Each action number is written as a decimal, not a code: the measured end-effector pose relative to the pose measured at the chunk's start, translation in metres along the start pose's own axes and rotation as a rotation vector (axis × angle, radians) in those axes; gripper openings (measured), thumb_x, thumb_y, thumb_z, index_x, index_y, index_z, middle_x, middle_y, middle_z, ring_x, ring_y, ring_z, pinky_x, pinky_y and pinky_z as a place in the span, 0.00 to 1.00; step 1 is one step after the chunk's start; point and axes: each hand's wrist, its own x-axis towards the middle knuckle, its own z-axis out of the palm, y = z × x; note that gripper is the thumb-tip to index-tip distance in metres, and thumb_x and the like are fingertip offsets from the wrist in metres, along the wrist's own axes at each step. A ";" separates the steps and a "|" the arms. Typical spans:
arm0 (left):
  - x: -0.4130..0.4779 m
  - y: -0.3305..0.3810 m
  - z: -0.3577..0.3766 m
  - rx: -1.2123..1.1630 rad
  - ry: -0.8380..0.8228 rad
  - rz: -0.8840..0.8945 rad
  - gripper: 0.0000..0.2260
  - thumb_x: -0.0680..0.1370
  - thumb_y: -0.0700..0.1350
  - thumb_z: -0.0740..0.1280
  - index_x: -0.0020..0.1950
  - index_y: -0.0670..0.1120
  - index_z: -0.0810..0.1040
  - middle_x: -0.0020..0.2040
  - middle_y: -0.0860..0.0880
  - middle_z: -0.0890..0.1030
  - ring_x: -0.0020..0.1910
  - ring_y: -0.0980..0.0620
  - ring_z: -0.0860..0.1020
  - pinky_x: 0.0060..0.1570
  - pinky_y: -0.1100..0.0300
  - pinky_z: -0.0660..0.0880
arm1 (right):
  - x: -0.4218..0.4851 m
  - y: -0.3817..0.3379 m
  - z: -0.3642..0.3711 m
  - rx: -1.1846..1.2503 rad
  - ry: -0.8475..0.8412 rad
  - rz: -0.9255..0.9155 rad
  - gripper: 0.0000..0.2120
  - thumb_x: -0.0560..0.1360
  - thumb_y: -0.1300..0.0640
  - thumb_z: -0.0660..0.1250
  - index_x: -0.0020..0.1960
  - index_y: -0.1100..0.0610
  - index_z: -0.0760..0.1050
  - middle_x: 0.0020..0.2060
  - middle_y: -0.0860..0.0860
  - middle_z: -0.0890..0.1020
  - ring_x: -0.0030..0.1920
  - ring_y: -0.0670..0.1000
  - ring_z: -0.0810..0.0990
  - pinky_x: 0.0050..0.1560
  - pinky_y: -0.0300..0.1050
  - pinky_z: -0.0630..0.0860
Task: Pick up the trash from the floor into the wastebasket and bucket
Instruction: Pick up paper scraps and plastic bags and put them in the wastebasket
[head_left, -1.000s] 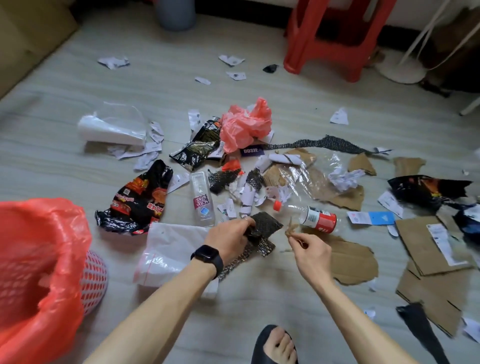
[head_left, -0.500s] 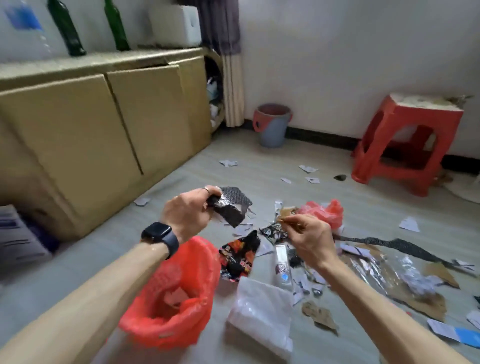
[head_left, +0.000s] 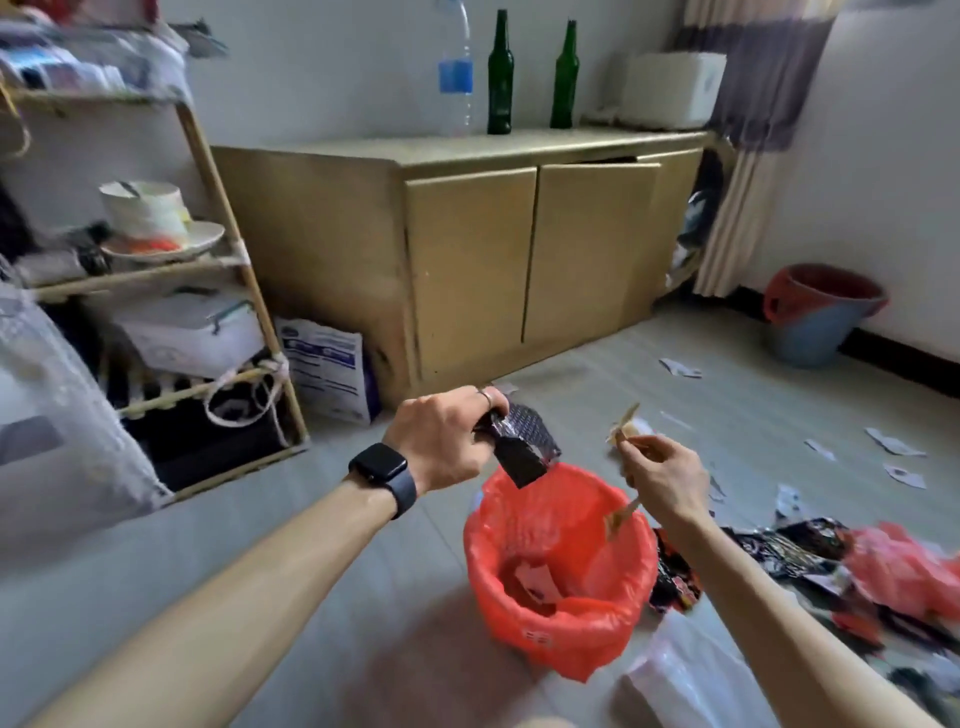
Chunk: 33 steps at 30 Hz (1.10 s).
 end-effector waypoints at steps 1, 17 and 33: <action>-0.006 -0.006 -0.003 -0.001 -0.024 -0.024 0.14 0.68 0.48 0.66 0.53 0.58 0.78 0.44 0.57 0.81 0.44 0.51 0.81 0.37 0.59 0.76 | -0.005 0.004 0.015 0.026 -0.011 0.024 0.08 0.74 0.48 0.71 0.47 0.51 0.85 0.35 0.46 0.86 0.41 0.51 0.85 0.46 0.50 0.81; -0.071 0.004 0.103 -0.143 -0.535 -0.217 0.22 0.73 0.43 0.62 0.63 0.63 0.71 0.56 0.58 0.82 0.55 0.49 0.79 0.49 0.55 0.77 | -0.063 0.067 0.069 -0.180 -0.607 0.039 0.28 0.66 0.49 0.69 0.66 0.46 0.76 0.60 0.44 0.80 0.58 0.46 0.80 0.59 0.44 0.78; -0.055 0.040 0.131 -0.556 -0.534 -0.432 0.32 0.68 0.44 0.70 0.71 0.61 0.68 0.60 0.57 0.77 0.58 0.59 0.76 0.57 0.65 0.72 | -0.056 0.060 0.033 0.302 -0.377 0.203 0.08 0.74 0.62 0.74 0.48 0.50 0.85 0.40 0.53 0.87 0.44 0.56 0.87 0.47 0.55 0.84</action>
